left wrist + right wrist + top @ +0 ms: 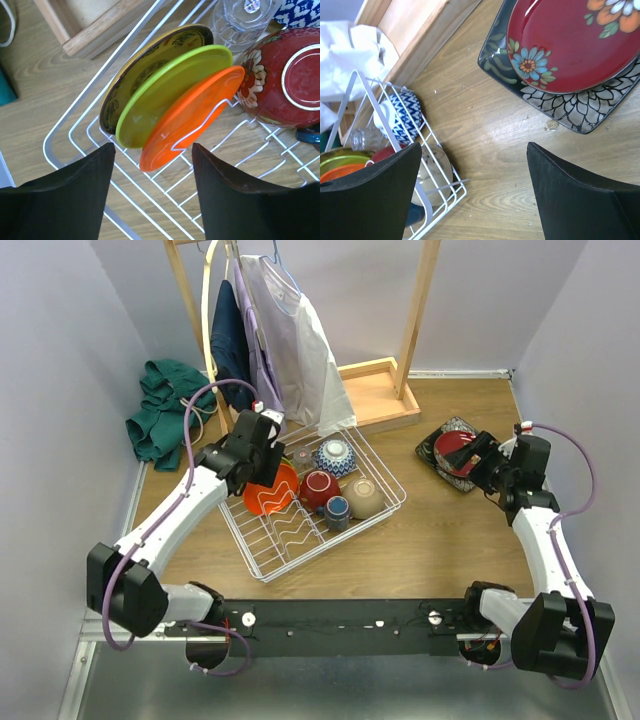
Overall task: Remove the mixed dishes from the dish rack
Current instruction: Place the plate at the center of the board, then adjust the plate in the dish rack.
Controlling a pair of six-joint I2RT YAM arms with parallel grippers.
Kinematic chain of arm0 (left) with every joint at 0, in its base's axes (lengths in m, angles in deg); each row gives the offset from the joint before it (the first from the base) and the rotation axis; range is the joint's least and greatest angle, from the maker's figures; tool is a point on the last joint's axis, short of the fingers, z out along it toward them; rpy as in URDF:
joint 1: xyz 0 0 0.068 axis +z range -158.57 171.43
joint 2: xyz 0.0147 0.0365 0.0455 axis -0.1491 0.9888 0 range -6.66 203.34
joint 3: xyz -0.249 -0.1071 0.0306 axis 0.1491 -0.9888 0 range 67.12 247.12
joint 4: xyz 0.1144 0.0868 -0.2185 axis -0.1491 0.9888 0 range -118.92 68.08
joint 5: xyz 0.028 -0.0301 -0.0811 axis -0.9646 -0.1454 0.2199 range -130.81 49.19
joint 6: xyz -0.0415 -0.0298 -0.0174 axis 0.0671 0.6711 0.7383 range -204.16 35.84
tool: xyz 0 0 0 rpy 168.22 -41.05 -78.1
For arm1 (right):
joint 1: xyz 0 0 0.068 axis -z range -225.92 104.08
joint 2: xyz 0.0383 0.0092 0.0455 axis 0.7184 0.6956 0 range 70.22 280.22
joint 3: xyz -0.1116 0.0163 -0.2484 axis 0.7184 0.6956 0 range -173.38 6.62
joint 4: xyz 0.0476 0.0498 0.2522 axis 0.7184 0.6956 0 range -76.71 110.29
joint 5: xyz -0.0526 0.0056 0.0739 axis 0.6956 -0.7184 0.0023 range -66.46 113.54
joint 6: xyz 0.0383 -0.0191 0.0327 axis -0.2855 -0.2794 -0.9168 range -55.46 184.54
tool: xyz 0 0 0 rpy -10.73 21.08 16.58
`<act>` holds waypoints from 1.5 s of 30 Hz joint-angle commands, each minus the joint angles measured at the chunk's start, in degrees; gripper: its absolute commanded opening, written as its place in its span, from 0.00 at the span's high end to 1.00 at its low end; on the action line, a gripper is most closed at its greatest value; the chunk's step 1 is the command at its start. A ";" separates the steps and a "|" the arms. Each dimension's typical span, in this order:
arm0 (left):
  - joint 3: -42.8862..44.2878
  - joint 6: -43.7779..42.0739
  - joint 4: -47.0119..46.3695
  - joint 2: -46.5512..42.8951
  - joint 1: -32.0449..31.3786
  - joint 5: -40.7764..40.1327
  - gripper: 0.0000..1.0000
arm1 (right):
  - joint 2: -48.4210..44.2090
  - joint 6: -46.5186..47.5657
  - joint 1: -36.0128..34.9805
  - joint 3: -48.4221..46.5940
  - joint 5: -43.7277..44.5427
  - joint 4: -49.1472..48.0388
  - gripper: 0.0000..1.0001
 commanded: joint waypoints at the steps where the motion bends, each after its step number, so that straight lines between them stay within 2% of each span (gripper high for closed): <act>1: 2.35 -0.77 -0.10 2.24 0.13 3.15 0.36 | -1.01 1.93 -1.38 1.44 -1.70 1.07 0.07; 4: 2.36 -1.03 -0.53 3.48 0.05 2.71 0.47 | -0.75 2.20 -2.26 1.44 -1.79 0.81 0.07; 10: 2.09 -2.09 -1.68 5.58 0.05 2.44 0.60 | 0.31 2.55 -3.93 1.18 -1.61 0.63 0.07; 12: 2.27 -2.09 -1.33 6.73 0.05 2.97 0.62 | 0.48 2.55 -4.45 1.26 -1.52 0.55 0.08; 14: 2.70 -2.18 -0.89 7.43 0.13 3.23 0.69 | 0.57 2.81 -4.72 1.26 -1.44 0.46 0.08; 19: 3.23 -1.91 0.69 7.35 0.13 4.64 0.79 | 1.10 2.73 -5.25 1.35 -1.35 0.20 0.08; 24: 3.41 -3.05 2.80 5.94 -0.39 3.42 0.84 | 1.80 2.46 -5.25 1.35 -1.61 -0.16 0.08; 28: 4.81 -4.55 4.56 4.45 -1.27 0.95 0.92 | 2.06 2.46 -5.16 1.35 -1.96 -0.51 0.08; 34: 6.31 -5.34 5.79 2.51 -4.87 -3.88 0.99 | 2.07 2.02 -5.25 1.79 -2.14 -0.86 0.08; 45: 8.33 -2.36 9.48 2.43 -12.25 -14.69 1.00 | 1.10 1.85 -5.25 2.06 -2.49 -0.77 0.08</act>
